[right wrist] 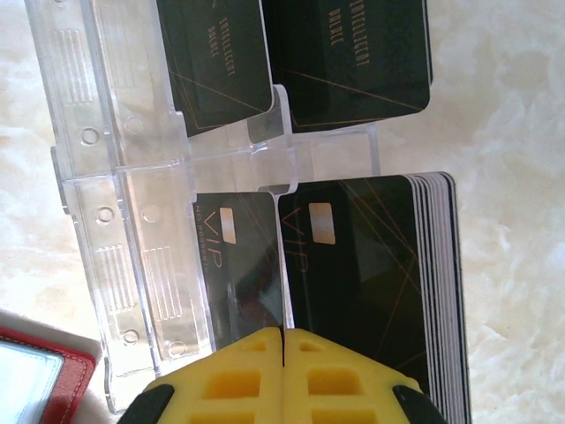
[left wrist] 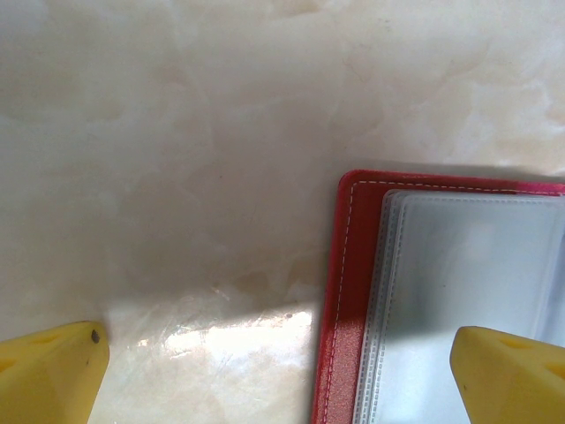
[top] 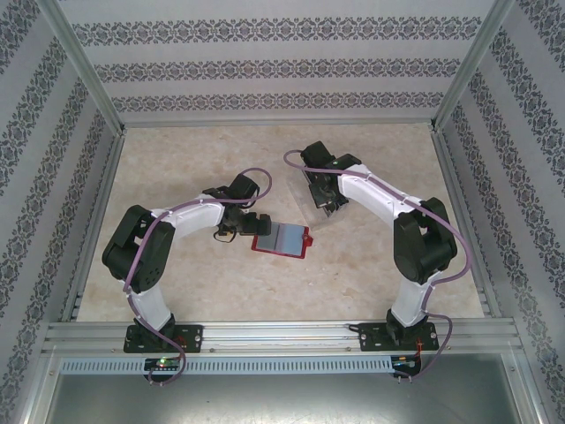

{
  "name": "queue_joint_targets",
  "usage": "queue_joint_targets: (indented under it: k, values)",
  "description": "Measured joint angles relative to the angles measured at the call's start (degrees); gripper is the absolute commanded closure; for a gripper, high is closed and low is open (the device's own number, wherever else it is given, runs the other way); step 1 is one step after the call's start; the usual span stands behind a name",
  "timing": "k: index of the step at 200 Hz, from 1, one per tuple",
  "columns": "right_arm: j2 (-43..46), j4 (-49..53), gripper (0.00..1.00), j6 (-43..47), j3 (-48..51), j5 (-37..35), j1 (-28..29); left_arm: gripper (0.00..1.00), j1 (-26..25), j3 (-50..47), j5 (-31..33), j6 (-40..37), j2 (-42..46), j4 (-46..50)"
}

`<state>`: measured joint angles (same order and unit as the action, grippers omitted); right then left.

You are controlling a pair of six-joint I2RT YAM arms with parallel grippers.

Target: Put the credit cards into the card holder

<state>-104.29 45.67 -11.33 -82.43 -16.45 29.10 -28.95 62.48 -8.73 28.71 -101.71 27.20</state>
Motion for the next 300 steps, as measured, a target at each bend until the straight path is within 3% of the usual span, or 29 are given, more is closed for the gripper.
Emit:
queue_joint_targets:
  k: [96, 201, 239, 300]
  values:
    - [3.2, 0.0, 1.00, -1.2, 0.0, 8.5, -2.3, 0.00, 0.0, 0.0, 0.0, 0.0, 0.0, 0.0]
    - [12.2, -3.1, 1.00, -8.4, 0.0, 20.1, -3.3, 0.00, 0.2, 0.0, 1.2, 0.1, 0.3, 0.2]
    - [17.6, -8.5, 1.00, -14.0, 4.5, 22.4, -0.3, 0.00, 2.0, 0.1, 1.9, 0.2, 2.2, 0.7]
    - [21.2, -25.8, 1.00, -28.4, 24.3, 20.2, 10.4, 0.00, 3.2, 0.4, 1.9, 0.2, 3.4, 1.0]
